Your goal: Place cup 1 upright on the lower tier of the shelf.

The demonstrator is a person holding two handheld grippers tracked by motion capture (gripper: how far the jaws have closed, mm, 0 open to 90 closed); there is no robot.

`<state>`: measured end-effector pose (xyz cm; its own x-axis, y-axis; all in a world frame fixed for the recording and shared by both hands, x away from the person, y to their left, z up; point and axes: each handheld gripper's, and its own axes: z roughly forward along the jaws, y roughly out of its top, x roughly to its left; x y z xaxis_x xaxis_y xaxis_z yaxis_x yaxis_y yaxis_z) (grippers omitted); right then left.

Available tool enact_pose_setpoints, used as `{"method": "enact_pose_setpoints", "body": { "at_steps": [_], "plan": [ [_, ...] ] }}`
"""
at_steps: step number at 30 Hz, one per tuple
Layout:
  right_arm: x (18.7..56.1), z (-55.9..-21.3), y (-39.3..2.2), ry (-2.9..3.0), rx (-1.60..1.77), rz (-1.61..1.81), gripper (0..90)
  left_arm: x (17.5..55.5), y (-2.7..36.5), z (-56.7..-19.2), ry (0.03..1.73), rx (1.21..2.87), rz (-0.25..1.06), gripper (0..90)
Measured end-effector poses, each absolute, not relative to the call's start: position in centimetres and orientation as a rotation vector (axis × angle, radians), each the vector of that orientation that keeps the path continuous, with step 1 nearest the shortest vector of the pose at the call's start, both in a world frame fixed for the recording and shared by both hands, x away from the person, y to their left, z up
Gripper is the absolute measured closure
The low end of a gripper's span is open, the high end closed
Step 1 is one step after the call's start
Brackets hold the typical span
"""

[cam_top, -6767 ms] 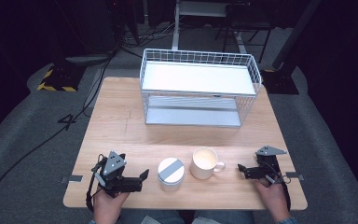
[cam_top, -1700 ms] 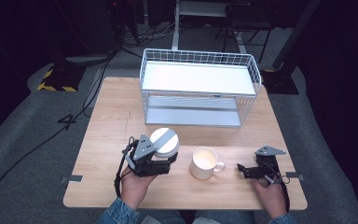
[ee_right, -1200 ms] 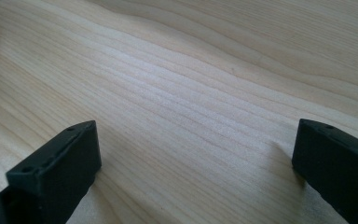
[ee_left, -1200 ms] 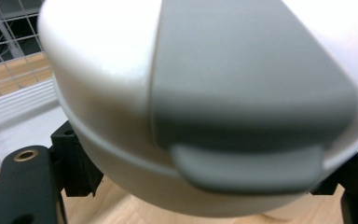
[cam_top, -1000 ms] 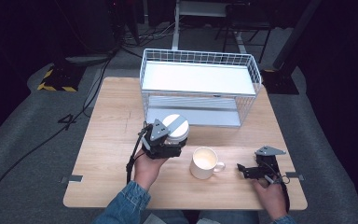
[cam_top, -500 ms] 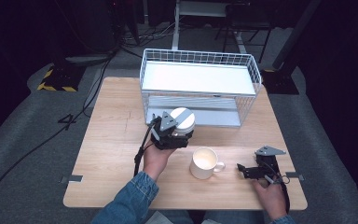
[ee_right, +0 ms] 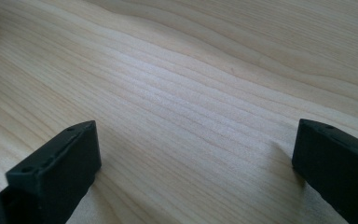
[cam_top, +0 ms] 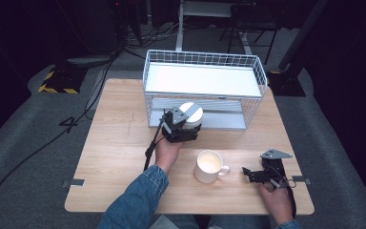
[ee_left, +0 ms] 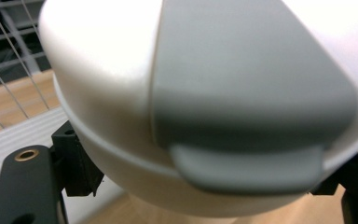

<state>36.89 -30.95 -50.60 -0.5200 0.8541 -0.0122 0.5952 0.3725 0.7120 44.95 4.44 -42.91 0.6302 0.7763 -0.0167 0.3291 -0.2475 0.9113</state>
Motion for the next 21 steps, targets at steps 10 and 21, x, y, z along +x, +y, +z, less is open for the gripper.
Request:
{"method": "enact_pose_setpoints", "body": {
  "at_steps": [10,21],
  "plan": [
    [36.9,-50.6,-30.9,2.259,1.262,0.936,1.1,47.1,2.9,-43.6,0.914,1.821,0.536,18.9],
    [36.9,-50.6,-30.9,2.259,1.262,0.936,1.1,48.9,2.0,-44.4,0.946,1.805,0.53,18.9]
  ]
}}
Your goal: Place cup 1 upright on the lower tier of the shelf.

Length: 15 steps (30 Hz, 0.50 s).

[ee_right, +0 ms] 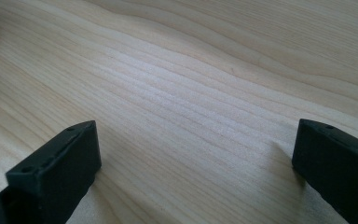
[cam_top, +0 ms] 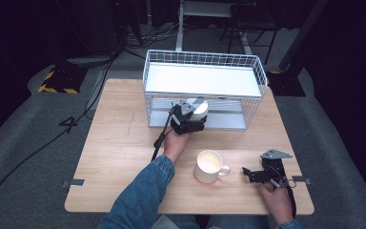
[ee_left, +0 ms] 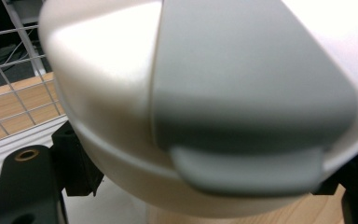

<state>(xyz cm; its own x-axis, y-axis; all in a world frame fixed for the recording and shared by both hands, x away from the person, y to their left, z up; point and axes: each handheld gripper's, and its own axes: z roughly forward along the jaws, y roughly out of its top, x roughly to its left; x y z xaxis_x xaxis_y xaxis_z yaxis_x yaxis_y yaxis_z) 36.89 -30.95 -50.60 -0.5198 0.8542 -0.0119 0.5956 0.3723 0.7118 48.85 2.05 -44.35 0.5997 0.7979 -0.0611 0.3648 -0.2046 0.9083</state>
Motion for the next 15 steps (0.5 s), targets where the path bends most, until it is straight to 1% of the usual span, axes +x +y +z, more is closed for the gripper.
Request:
{"method": "enact_pose_setpoints", "body": {
  "at_steps": [15],
  "plan": [
    [36.9,-50.6,-30.9,2.259,1.262,0.936,1.1,50.6,0.7,-45.4,0.977,1.807,0.536,18.9]
  ]
}}
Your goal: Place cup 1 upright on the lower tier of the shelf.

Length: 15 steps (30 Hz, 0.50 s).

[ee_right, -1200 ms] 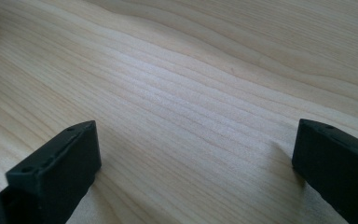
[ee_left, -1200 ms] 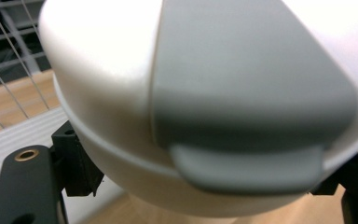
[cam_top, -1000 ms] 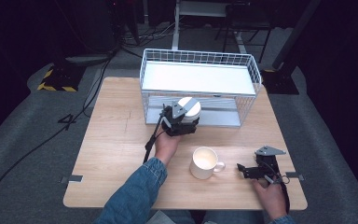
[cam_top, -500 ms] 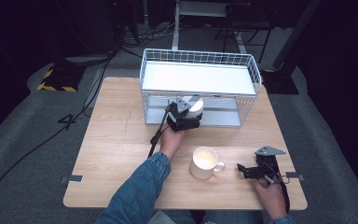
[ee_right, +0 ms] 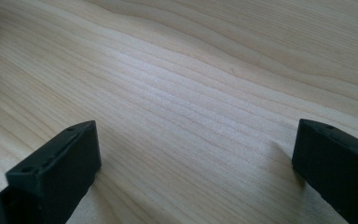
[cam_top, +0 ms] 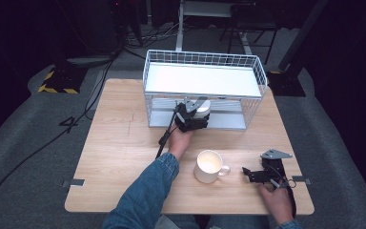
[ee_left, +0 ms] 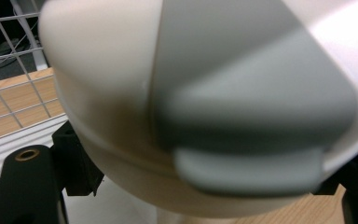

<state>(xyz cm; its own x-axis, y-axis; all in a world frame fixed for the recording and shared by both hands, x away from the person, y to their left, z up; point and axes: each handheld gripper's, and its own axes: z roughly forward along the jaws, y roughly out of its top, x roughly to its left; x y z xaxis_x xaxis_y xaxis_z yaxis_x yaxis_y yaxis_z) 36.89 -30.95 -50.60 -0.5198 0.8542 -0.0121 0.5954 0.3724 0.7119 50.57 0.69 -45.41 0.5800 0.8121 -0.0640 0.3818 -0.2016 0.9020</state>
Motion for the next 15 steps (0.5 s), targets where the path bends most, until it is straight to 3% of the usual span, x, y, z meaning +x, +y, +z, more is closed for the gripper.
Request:
{"method": "enact_pose_setpoints", "body": {
  "at_steps": [15],
  "plan": [
    [36.9,-50.6,-31.0,2.259,1.262,0.936,1.1,52.4,0.4,-46.0,1.005,1.798,0.552,18.9]
  ]
}}
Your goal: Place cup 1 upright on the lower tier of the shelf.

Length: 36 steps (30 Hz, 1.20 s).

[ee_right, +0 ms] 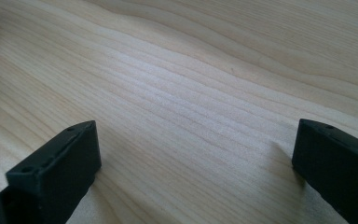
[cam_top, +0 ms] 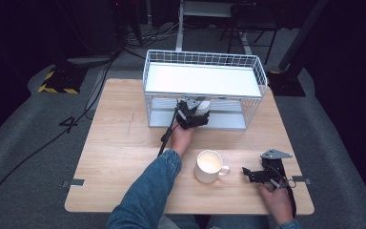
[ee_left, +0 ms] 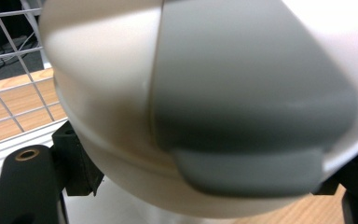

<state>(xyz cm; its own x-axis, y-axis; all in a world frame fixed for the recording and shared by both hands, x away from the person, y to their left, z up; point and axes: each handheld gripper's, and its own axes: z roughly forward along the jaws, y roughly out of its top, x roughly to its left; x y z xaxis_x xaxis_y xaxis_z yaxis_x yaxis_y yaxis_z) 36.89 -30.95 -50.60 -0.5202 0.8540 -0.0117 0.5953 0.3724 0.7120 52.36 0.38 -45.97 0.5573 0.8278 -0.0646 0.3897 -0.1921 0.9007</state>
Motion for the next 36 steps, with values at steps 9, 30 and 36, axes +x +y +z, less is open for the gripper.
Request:
{"method": "enact_pose_setpoints", "body": {
  "at_steps": [9,30,36],
  "plan": [
    [36.9,-50.6,-31.0,2.259,1.262,0.936,1.1,53.9,0.5,-46.2,0.987,1.809,0.596,18.9],
    [36.9,-50.6,-31.0,2.259,1.262,0.936,1.1,54.5,-0.1,-47.1,1.055,1.814,0.562,18.8],
    [36.9,-50.6,-31.0,2.259,1.262,0.936,1.1,54.6,-0.3,-46.9,1.042,1.82,0.558,14.8]
  ]
}}
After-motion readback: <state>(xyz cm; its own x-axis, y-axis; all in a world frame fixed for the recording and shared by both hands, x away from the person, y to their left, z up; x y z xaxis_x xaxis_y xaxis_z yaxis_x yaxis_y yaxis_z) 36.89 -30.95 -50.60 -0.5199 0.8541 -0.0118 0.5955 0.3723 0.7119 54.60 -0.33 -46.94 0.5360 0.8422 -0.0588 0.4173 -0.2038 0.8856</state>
